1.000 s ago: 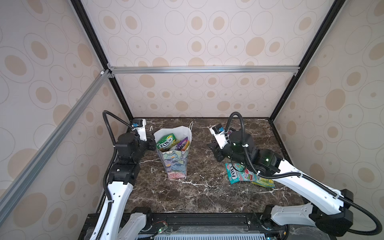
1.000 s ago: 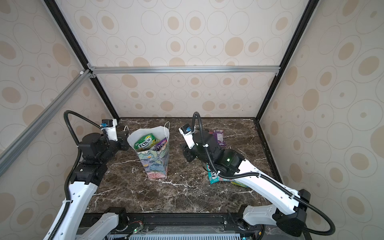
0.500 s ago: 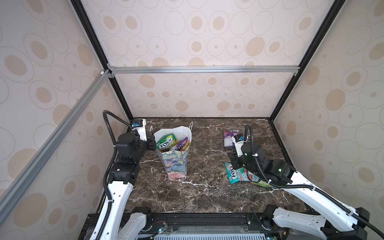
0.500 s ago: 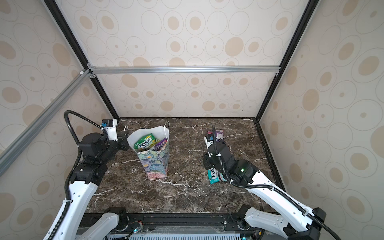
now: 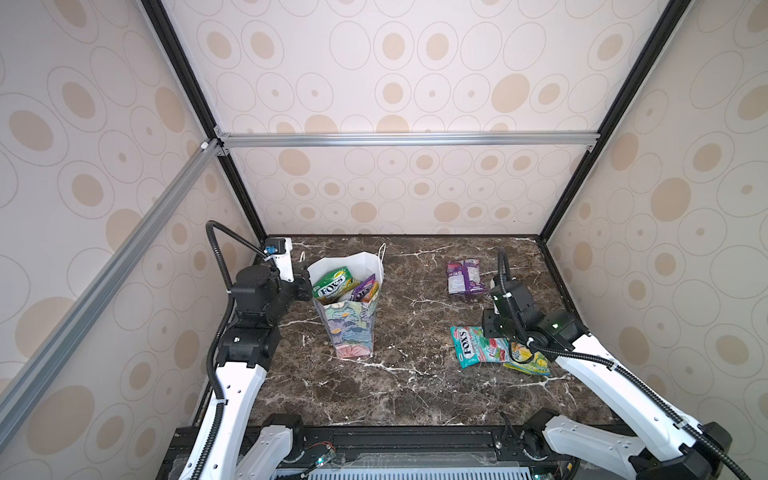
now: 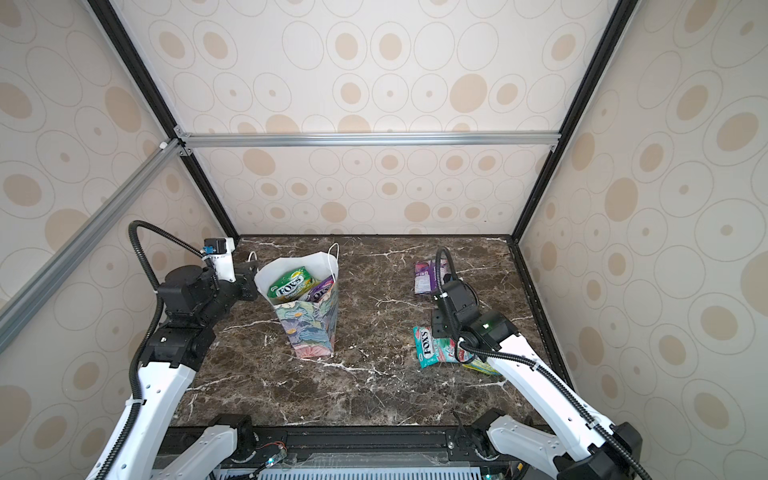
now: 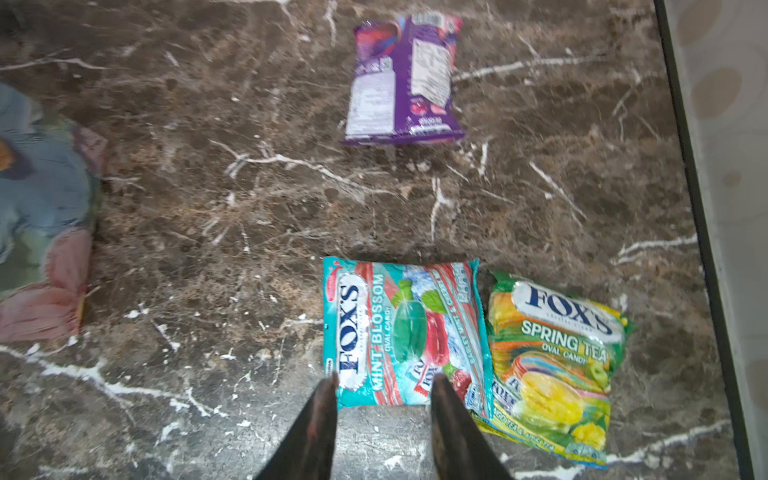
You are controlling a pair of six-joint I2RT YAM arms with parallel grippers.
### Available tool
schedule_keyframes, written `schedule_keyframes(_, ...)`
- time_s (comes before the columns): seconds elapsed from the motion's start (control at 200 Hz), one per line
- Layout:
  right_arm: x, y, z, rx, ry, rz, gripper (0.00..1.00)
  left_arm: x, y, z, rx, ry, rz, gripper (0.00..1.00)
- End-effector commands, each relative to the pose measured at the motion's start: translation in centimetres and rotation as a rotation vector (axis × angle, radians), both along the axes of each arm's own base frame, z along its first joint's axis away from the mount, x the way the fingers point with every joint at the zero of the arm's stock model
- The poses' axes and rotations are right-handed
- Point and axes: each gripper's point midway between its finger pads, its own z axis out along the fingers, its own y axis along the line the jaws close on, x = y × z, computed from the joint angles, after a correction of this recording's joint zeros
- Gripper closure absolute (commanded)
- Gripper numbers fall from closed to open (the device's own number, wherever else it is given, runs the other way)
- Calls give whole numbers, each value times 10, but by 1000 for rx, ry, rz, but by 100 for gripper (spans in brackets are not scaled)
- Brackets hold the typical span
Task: Place the snacks into the paper bag
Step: 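Move the right gripper over the teal mint blossom bag on the table, then lower the open right gripper onto the teal bag's edge and close it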
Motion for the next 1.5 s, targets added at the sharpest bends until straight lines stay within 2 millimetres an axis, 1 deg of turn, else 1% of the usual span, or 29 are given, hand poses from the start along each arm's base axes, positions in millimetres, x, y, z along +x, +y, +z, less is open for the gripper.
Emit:
schedule_keyframes(0.0, -12, -15, -24, 56, 79, -83, 58, -2, 1, 12, -8, -35, 0, 96)
schedule_keyframes(0.09, -14, -24, -37, 78, 97, -133, 57, -2, 1, 13, -6, -38, 2, 96)
schedule_keyframes(0.24, -18, -39, -59, 100, 134, -213, 54, -3, 0, 14, -8, -40, -2, 96)
schedule_keyframes(0.335, -20, -42, -74, 144, 150, -241, 52, -3, 0, 14, -9, -42, -6, 96)
schedule_keyframes(0.365, -22, -40, -79, 161, 158, -235, 52, -3, -1, 15, -10, -43, -6, 96)
schedule_keyframes(0.38, -21, -44, -81, 172, 158, -256, 51, -3, 0, 15, -10, -43, -6, 96)
schedule_keyframes(0.435, -22, -47, -89, 191, 169, -272, 51, -3, -1, 15, -10, -43, -7, 96)
schedule_keyframes(0.655, -24, -53, -111, 221, 210, -299, 49, -3, -1, 15, -10, -43, -9, 96)
schedule_keyframes(0.84, -21, -49, -122, 247, 231, -285, 49, -2, -1, 13, -10, -37, -10, 96)
schedule_keyframes(0.945, -22, -51, -125, 228, 252, -285, 48, -2, -1, 14, -10, -39, -10, 96)
schedule_keyframes(1.08, -23, -59, -126, 181, 256, -307, 48, -2, -1, 14, -11, -39, -9, 96)
schedule_keyframes(1.17, -23, -61, -127, 171, 255, -313, 48, -3, -1, 14, -12, -42, -9, 96)
schedule_keyframes(1.296, -22, -57, -135, 198, 264, -310, 47, -3, -2, 15, -12, -43, -12, 96)
schedule_keyframes(1.366, -23, -51, -141, 225, 293, -301, 47, -4, -2, 16, -13, -45, -15, 96)
schedule_keyframes(1.496, -24, -39, -148, 267, 342, -258, 44, -4, -3, 16, -16, -48, -19, 96)
